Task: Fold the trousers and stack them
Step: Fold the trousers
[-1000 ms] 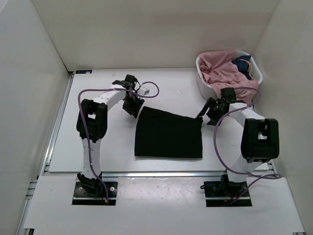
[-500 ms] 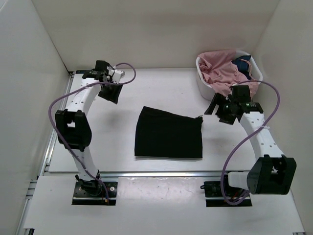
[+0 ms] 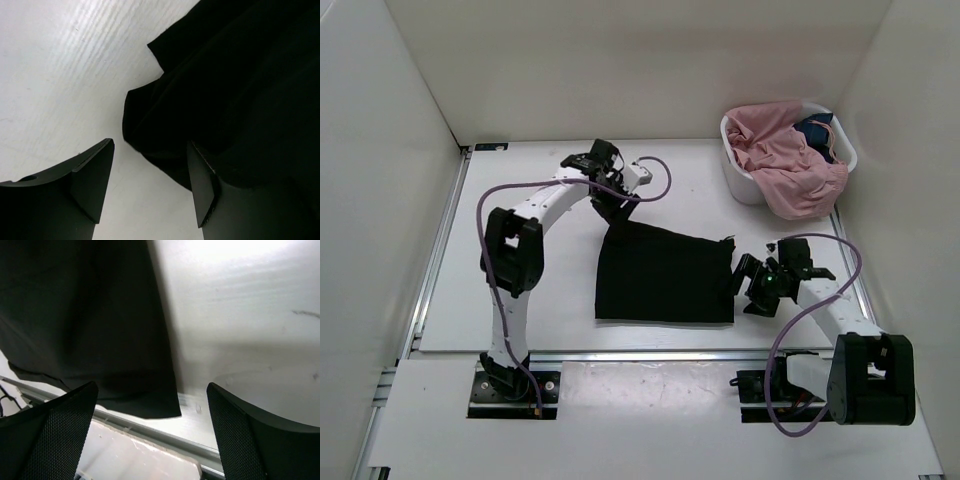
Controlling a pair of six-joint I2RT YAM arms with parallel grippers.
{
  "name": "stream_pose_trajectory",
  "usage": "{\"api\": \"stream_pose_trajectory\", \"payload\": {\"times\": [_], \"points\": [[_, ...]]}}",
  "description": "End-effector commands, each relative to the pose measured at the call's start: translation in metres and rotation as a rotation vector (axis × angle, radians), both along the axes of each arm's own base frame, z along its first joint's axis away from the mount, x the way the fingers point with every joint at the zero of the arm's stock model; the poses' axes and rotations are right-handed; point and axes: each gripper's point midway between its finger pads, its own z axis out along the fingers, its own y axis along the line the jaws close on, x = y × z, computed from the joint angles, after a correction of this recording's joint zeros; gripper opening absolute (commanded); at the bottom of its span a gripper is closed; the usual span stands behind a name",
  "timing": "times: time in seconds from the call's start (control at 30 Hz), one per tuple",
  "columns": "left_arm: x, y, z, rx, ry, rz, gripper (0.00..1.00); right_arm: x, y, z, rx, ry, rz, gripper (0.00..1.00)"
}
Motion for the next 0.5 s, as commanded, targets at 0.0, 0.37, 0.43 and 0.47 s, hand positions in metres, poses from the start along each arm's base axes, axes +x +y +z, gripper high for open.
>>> {"api": "stream_pose_trajectory", "payload": {"times": [0.0, 0.37, 0.43, 0.47], "points": [[0.016, -0.001, -0.004, -0.003, -0.032, -0.006, 0.71, 0.011, 0.01, 0.002, 0.066, -0.071, 0.006, 0.94], [0.03, 0.016, -0.034, 0.059, -0.001, 0.099, 0.14, -0.01, 0.013, -0.024, 0.105, 0.046, 0.002, 0.03], [0.04, 0.038, -0.03, 0.056, 0.002, 0.185, 0.14, -0.009, 0.006, -0.021, 0.094, 0.03, -0.021, 0.0], [0.043, 0.045, -0.026, 0.049, -0.002, 0.211, 0.14, -0.01, 0.004, -0.019, 0.089, 0.023, -0.021, 0.0]]}}
